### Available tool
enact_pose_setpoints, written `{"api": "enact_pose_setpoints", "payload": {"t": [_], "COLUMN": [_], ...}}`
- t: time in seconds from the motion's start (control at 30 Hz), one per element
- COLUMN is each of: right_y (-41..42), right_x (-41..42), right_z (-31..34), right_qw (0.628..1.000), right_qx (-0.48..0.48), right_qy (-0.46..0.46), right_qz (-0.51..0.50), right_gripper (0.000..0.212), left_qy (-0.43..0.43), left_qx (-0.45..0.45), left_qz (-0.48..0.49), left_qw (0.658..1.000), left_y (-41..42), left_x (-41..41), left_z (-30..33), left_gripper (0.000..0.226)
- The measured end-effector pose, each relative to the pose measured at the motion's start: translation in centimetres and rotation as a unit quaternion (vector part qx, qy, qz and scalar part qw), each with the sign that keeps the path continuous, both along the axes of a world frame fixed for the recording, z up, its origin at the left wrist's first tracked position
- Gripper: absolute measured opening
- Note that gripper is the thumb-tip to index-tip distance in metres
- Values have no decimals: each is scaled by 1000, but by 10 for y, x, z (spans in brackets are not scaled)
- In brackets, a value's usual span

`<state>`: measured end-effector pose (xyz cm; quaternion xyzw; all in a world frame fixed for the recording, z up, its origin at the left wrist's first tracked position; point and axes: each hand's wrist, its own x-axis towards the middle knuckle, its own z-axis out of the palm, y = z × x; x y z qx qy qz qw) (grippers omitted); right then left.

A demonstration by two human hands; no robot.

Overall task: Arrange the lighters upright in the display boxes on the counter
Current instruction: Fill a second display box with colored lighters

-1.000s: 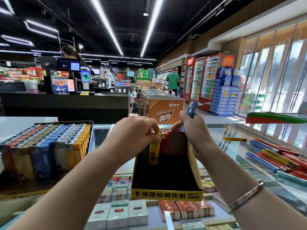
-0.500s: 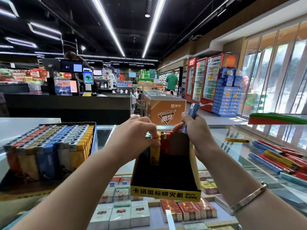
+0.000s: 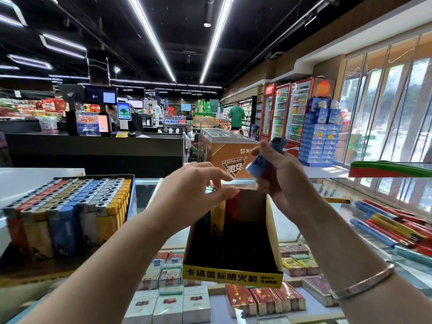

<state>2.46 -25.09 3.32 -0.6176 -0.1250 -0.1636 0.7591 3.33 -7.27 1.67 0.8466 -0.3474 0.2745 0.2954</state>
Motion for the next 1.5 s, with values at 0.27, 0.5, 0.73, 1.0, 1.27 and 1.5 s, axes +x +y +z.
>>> {"api": "enact_pose_setpoints", "payload": {"t": [0.27,0.5,0.73,1.0,1.27,1.5], "right_y": [13,15,-3,-9,-5,-2], "right_x": [1,6,10,19,20,18], "right_z": [-9,-11,-4,-20,-23,-25], "right_qw": [996,985,965,941,955,951], "right_qx": [-30,-140,-234,-301,-251,-255], "right_qy": [-31,-94,-48,150,138,139], "right_qz": [74,44,-108,-23,69,101], "right_gripper": [27,23,45,15,20,24], "left_qy": [54,105,136,88,29,6], "left_qx": [-133,-191,-184,-146,-101,-84], "left_qz": [-69,-99,-111,-102,-66,-63], "left_qw": [987,971,967,980,992,994], "left_y": [-13,-16,-16,-13,-15,-16], "left_x": [-4,-2,-3,-2,3,6], "left_z": [-5,-8,-6,-8,-14,-16], "left_gripper": [36,19,58,64,41,36]}}
